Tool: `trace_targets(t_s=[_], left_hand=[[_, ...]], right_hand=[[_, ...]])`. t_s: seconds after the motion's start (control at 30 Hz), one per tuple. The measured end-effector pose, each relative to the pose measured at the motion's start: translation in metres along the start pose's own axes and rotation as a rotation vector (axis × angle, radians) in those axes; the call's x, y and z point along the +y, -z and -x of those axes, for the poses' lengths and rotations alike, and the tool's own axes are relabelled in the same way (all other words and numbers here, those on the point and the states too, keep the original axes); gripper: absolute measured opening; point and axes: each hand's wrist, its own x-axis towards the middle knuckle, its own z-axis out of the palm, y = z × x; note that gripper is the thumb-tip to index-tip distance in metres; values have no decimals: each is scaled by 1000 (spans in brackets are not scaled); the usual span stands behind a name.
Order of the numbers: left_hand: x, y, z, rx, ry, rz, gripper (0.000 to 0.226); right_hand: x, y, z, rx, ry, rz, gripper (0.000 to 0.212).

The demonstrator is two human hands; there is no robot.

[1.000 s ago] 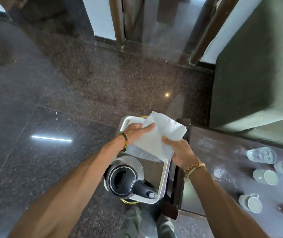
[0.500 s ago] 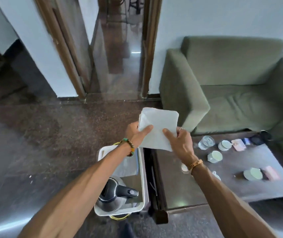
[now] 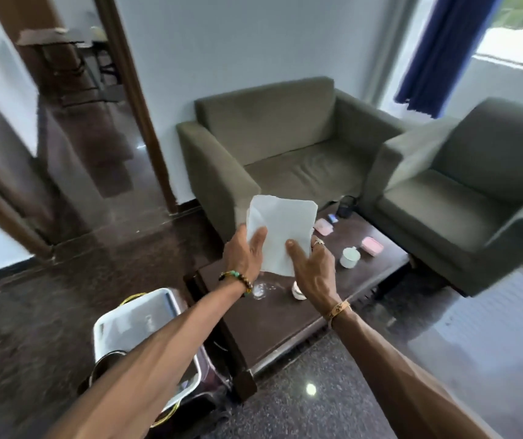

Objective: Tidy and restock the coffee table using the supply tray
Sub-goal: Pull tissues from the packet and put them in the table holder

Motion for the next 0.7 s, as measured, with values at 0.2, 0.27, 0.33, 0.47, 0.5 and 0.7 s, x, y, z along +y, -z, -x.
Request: trace_targets(t_s=[0.2,0.27,0.33,0.47,0.5,0.7], left_hand=[[55,-43,12,-63,-139,-53,42],[74,-62,14,-99,-180,-58,44],[88,-80,14,-146,-184,-63,47],[104,-110,7,-193,-231,-44,44],[107,-115,6,-199,-247,-39,42],[127,-141,-9,-293,-287,48,36]], right_hand=[[2,77,3,174,16,86,35],[2,99,0,224,-17,88,36],[4,115,-4,265,-52,73,34],[14,140,-10,327,-98,-2,36],[15,146,-12,326,-119,-38,41],[18,183,-37,363,-179,-18,36]])
